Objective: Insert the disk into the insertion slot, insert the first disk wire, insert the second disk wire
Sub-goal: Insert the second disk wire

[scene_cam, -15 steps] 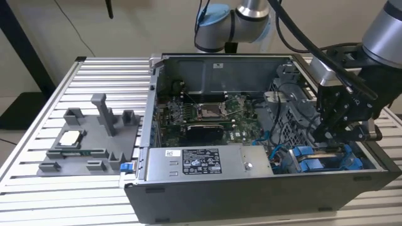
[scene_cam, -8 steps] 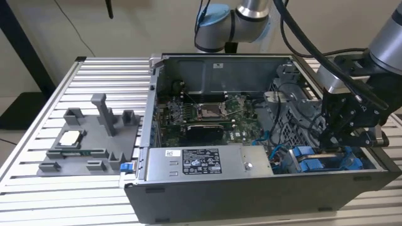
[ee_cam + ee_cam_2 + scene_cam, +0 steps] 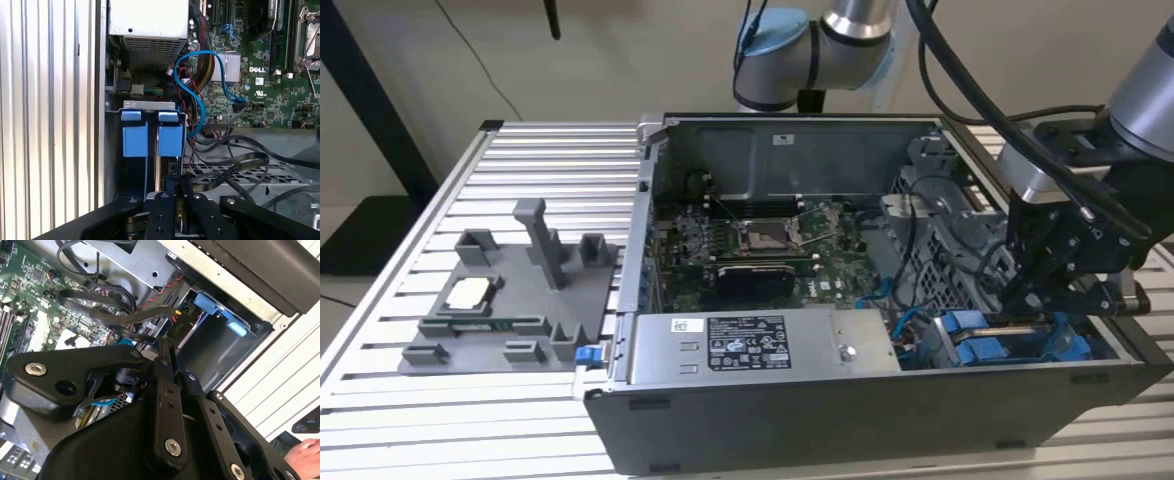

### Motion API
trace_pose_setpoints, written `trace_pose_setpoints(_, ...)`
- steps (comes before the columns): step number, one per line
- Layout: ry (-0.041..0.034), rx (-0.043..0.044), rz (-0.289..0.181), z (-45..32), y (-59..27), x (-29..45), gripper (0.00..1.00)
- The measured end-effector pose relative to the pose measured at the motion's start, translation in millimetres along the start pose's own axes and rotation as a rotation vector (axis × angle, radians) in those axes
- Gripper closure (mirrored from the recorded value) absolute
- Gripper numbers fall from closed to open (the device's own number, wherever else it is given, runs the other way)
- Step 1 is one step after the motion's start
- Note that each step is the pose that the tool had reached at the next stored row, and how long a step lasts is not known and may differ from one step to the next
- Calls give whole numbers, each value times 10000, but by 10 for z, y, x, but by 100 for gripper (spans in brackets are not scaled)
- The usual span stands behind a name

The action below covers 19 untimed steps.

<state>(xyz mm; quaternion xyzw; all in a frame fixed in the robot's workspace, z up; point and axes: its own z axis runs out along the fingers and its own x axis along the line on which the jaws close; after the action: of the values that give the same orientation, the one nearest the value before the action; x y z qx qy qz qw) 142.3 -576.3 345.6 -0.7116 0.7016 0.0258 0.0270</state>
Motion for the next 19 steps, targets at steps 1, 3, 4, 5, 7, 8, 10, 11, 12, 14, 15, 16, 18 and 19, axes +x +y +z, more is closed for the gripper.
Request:
trace_pose_setpoints(1, 2, 1, -2, 3, -3, 0, 84)
trace_pose_setpoints(3, 0, 3, -1, 9, -7, -1, 84)
trace_pose_setpoints(4, 0, 6, 0, 12, -7, -2, 84)
trace_pose_setpoints(5, 1, 12, 0, 14, -8, -3, 84)
trace_pose_setpoints(7, 3, 20, 0, 19, -8, -6, 84)
trace_pose_setpoints(8, 1, 23, 0, 22, -8, -7, 84)
trace_pose_setpoints(10, -3, 33, -1, 30, -8, -10, 84)
trace_pose_setpoints(11, -6, 37, 1, 40, -8, -10, 84)
trace_pose_setpoints(12, 2, 42, 7, 46, -8, -10, 84)
trace_pose_setpoints(14, 6, 50, 24, 72, -7, -8, 84)
trace_pose_setpoints(15, 10, 51, 32, 82, -6, -7, 84)
trace_pose_setpoints(16, 12, 53, 39, 86, -3, -7, 84)
trace_pose_setpoints(18, -9, 54, 43, 77, 1, -8, 82)
trace_pose_setpoints(19, -12, 53, 46, 38, 2, -11, 82)
